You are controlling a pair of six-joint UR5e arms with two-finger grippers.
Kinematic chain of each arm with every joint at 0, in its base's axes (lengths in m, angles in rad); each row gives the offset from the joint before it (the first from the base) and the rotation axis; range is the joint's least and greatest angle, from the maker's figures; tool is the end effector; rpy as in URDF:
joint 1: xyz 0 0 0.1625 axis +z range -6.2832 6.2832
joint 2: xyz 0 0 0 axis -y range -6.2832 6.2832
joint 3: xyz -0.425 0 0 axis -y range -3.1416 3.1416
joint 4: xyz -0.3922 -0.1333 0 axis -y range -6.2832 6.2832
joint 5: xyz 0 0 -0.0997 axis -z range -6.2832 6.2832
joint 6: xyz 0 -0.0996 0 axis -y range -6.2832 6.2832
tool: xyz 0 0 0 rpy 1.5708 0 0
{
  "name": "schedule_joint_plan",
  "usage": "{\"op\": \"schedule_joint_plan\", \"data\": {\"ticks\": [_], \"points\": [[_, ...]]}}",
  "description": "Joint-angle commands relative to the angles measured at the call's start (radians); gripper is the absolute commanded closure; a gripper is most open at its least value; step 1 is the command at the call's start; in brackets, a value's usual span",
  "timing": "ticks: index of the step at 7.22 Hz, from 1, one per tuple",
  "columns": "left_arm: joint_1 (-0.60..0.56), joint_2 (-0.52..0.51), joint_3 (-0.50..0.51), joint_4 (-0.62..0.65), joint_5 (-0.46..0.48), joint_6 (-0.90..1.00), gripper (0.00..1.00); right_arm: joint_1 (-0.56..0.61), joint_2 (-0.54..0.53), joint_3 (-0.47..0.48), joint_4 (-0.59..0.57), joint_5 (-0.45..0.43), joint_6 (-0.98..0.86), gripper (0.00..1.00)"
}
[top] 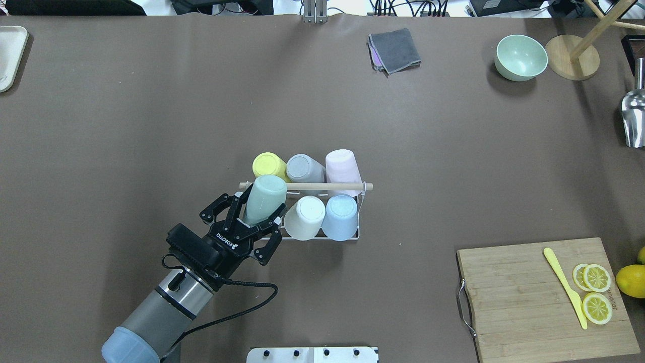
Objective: Place cup on cup holder
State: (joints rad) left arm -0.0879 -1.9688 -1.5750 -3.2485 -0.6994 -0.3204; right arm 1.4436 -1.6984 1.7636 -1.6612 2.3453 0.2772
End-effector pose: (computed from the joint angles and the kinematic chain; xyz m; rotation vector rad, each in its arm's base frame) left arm 0.5126 -0.2555 0.2824 1.5232 1.1220 -0.1218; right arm 0.0079 -0.4397 0.6322 -0.1792 -0.7546 0.1522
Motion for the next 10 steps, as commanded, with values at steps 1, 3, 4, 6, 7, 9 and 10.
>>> {"op": "schedule_joint_plan", "data": {"ticks": [1,3,4,6,7,9,10], "points": [[0.0,0.001,0.036,-0.057,0.0,0.001,0.03,-0.002,0.002,-0.006,0.0,-0.001,-0.001,0.0],[0.0,0.001,0.033,-0.065,-0.002,0.001,0.02,0.0,0.002,-0.009,-0.002,0.0,-0.001,0.0],[-0.003,0.001,0.024,-0.062,-0.012,0.001,0.02,-0.002,0.002,-0.009,0.0,0.0,0.0,0.0],[-0.059,0.001,-0.063,-0.048,-0.087,0.001,0.02,0.0,0.002,-0.007,0.0,0.0,0.0,0.0],[-0.102,0.001,-0.119,0.001,-0.118,0.0,0.02,0.0,0.002,-0.009,0.0,0.0,-0.006,0.0],[-0.223,0.001,-0.222,0.166,-0.231,-0.008,0.02,0.0,0.0,-0.009,0.0,0.0,-0.007,0.0],[-0.363,0.005,-0.282,0.423,-0.362,-0.011,0.02,0.0,0.002,-0.007,0.0,0.0,-0.009,0.0]]}}
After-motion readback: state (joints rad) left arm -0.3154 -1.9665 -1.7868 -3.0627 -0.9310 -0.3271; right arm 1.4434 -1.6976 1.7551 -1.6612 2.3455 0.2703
